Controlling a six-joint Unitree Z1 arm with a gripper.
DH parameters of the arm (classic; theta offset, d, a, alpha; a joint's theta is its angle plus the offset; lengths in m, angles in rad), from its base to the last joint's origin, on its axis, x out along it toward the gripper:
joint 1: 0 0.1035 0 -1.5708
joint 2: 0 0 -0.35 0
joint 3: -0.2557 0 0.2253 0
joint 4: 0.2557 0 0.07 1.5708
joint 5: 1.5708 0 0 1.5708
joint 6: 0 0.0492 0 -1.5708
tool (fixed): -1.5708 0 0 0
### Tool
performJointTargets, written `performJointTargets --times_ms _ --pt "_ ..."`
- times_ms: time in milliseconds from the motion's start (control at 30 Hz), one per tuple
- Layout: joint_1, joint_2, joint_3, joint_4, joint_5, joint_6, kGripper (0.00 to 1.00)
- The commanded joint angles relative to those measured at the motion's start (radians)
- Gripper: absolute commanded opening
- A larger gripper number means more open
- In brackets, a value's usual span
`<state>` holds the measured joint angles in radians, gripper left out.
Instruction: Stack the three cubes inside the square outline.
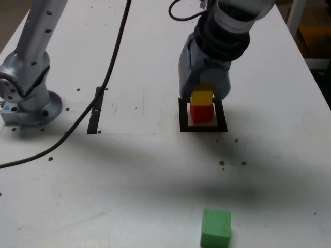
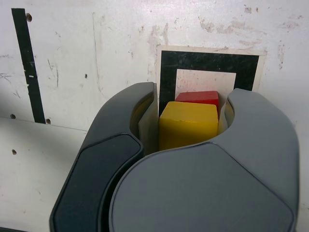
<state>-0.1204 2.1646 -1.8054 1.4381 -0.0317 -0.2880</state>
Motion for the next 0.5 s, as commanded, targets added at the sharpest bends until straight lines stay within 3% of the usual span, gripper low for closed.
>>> performJointTargets --times_ms 0,200,300,467 --pt "0.002 0.007 -0.003 -0.001 -0.005 0.001 0.33" --pt "0.002 0.011 -0.003 0.004 -0.014 0.001 0.38" --pt "0.002 0.012 -0.002 0.005 -0.018 0.001 0.53" --pt "0.000 0.010 -0.002 -0.001 -0.024 0.001 0.89"
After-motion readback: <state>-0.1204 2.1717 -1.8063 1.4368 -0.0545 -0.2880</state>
